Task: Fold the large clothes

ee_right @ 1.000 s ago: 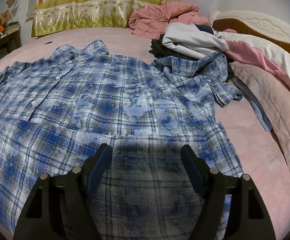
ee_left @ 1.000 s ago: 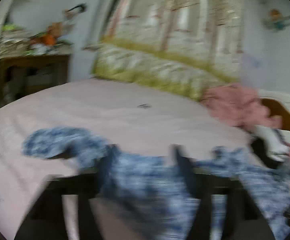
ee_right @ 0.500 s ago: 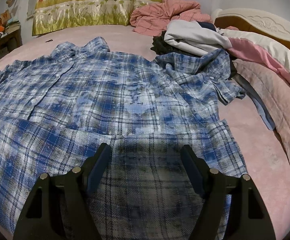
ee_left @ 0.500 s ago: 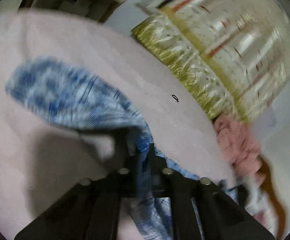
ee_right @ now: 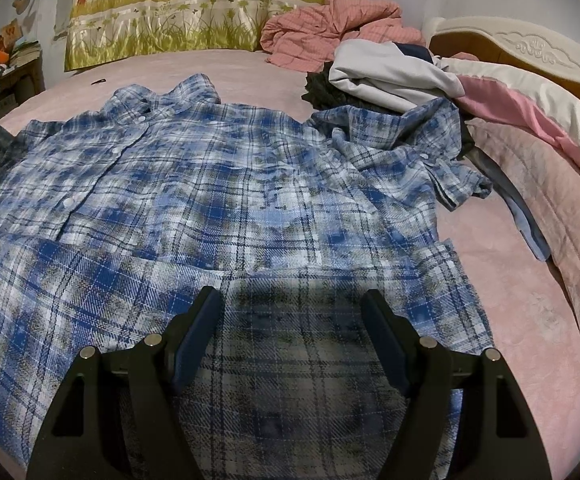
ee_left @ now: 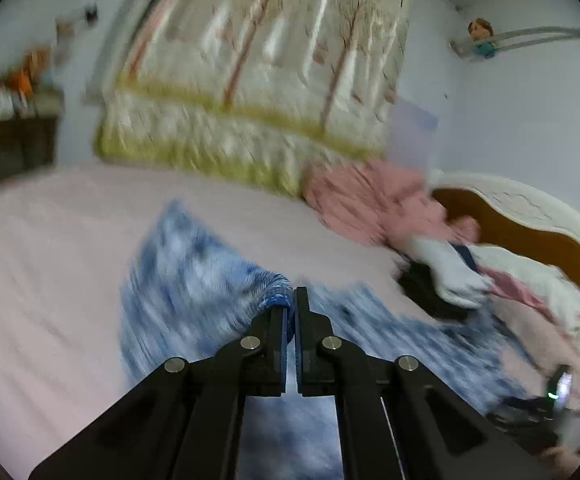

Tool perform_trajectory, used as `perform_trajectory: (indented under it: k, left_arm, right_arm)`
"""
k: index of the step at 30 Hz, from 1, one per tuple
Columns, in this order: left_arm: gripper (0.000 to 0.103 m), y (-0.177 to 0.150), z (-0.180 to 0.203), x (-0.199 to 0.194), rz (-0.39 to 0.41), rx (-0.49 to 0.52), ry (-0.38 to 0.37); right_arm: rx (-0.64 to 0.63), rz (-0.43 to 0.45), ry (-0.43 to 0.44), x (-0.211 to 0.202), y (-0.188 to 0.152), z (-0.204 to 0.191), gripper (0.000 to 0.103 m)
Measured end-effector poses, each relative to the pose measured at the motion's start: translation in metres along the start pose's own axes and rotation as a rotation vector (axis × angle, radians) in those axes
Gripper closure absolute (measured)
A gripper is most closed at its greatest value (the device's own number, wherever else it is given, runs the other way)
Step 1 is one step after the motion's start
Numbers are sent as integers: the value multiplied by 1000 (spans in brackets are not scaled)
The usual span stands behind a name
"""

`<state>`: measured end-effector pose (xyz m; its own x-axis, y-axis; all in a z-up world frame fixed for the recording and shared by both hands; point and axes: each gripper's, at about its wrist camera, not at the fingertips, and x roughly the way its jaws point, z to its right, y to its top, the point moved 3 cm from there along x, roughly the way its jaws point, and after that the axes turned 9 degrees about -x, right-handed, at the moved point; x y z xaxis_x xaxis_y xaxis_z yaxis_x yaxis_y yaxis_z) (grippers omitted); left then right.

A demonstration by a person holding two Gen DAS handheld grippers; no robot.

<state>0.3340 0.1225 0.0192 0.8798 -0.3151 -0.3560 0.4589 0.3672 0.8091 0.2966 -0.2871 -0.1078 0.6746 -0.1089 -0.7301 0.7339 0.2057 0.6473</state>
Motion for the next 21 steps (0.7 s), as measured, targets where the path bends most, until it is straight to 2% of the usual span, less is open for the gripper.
perform_trajectory:
  k: [3, 5, 7, 8, 10, 12, 13, 15, 17, 19, 21]
  left_arm:
    - [100, -63, 14, 23, -111, -11, 38]
    - [100, -95, 23, 36, -193, 20, 109]
    - [99, -106, 26, 38, -241, 50, 157]
    - [99, -106, 28, 33, -234, 46, 169]
    - [86, -102, 23, 18, -179, 9, 162]
    - [44, -97, 13, -2, -111, -19, 174]
    - [38, -94, 7, -12, -78, -26, 191]
    - [37, -81, -7, -21, -43, -42, 212]
    - [37, -65, -29, -26, -7, -85, 273]
    - [31, -54, -55, -31, 20, -173, 345]
    - [27, -47, -84, -32, 32, -279, 382]
  right_arm:
    - [5, -1, 7, 0, 0, 2, 31]
    - [5, 0, 5, 0, 0, 2, 31]
    - [5, 4, 7, -1, 0, 3, 31]
    - [3, 5, 8, -2, 0, 1, 31]
    - [-1, 6, 4, -3, 1, 0, 31]
    - [-7, 10, -1, -6, 2, -2, 31]
    - [-12, 19, -7, -10, 3, -2, 31]
    - [-21, 49, -19, -21, 6, -4, 31]
    - [-21, 95, -20, -37, 12, -7, 31]
    - [-11, 145, 13, -55, 24, -13, 31]
    - [-4, 197, 53, -72, 42, -23, 31]
